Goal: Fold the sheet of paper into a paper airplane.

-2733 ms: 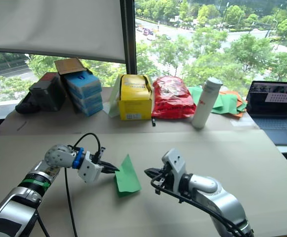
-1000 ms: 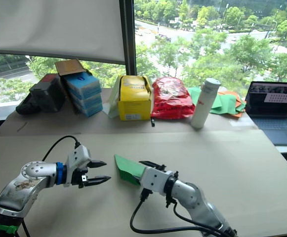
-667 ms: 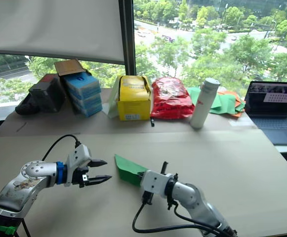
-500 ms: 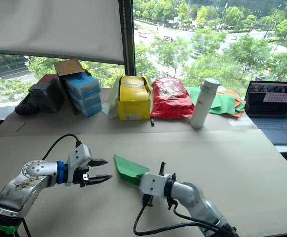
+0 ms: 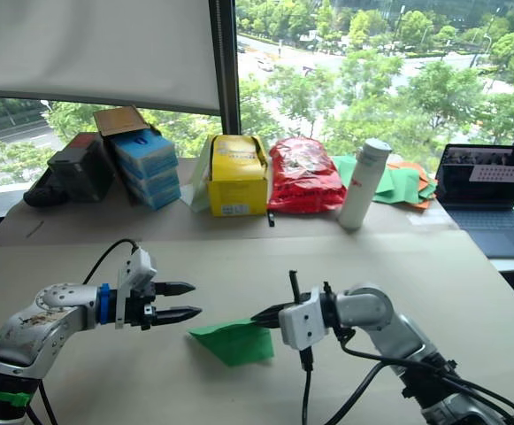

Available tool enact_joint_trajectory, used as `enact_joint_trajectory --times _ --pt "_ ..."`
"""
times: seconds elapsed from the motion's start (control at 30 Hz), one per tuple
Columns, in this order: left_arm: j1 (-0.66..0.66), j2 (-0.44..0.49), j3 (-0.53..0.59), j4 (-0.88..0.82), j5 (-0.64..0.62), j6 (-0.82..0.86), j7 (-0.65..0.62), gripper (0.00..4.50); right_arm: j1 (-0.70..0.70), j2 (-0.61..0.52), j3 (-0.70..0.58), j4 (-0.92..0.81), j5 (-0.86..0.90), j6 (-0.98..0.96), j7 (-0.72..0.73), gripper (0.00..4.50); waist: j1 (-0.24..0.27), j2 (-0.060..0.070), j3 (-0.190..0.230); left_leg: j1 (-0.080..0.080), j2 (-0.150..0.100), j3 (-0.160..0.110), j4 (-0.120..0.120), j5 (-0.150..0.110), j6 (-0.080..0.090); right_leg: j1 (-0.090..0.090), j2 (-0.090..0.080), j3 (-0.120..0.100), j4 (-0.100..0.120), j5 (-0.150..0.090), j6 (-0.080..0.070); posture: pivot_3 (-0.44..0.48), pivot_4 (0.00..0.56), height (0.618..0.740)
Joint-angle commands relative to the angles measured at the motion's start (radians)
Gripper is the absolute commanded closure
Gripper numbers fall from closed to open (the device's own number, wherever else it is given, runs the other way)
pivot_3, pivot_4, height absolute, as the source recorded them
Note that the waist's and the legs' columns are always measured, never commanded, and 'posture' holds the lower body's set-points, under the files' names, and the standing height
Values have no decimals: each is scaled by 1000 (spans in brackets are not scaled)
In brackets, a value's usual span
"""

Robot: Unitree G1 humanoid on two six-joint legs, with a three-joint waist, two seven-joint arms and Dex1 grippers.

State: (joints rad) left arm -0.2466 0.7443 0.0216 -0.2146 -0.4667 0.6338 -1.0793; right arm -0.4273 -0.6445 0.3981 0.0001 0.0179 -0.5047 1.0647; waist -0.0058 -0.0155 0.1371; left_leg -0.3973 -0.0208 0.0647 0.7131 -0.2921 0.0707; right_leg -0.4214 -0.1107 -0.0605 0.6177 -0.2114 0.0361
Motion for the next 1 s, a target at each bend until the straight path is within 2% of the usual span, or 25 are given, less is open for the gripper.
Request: enact_joint_trajectory --times 0.03,0.3,0.43,0.6,0.67,0.7,0.8,0.97,1.0 --pt "10 17 24 -12 -6 -14 8 1277 -6 21 11 31 -17 -50 3 4452 0 0 0 0 0 0 0 0 0 0 0 0 0 0 0 0 150 740" --pt "24 22 34 -32 -20 -21 24 1277 23 27 3 27 -30 10 -6 4452 3 0 0 0 0 0 0 0 0 -1 -1 0 2 0 0 0 150 740" --pt "22 16 28 -39 -23 -23 29 1277 50 24 7 -26 -15 88 3 3295 4 0 0 0 0 0 0 0 0 -1 -1 0 5 0 -1 0 150 740" --pt "18 -5 17 -50 -39 -17 36 1277 112 18 -12 -174 25 228 -3 1573 5 0 0 0 0 0 0 0 0 -1 -2 0 6 0 -1 0 150 740" --pt "18 -23 14 -62 -57 -5 42 1277 141 15 -24 -254 55 305 -11 1573 8 0 0 0 0 0 0 0 0 -1 -2 1 6 0 -1 0 150 740" --pt "18 -34 17 -66 -70 1 47 1820 150 16 -31 -283 61 333 -20 1516 9 0 0 0 0 0 0 0 0 -1 -2 0 6 -1 -1 0 150 740" --pt "32 -48 -18 -83 -70 -10 36 2760 179 25 -53 -337 51 388 -62 1516 13 0 0 0 0 0 1 0 0 -1 -3 1 6 0 -1 0 150 740" --pt "38 -71 -99 -55 9 -70 56 4411 202 23 -72 -369 32 433 -104 1516 18 0 0 1 -1 0 0 0 0 -1 -2 1 5 -1 -1 0 150 740" --pt "39 -68 -124 -39 42 -99 54 4463 207 20 -78 -380 34 443 -109 1516 18 0 0 1 -1 0 0 0 0 -1 -2 1 5 -1 -1 0 150 740"
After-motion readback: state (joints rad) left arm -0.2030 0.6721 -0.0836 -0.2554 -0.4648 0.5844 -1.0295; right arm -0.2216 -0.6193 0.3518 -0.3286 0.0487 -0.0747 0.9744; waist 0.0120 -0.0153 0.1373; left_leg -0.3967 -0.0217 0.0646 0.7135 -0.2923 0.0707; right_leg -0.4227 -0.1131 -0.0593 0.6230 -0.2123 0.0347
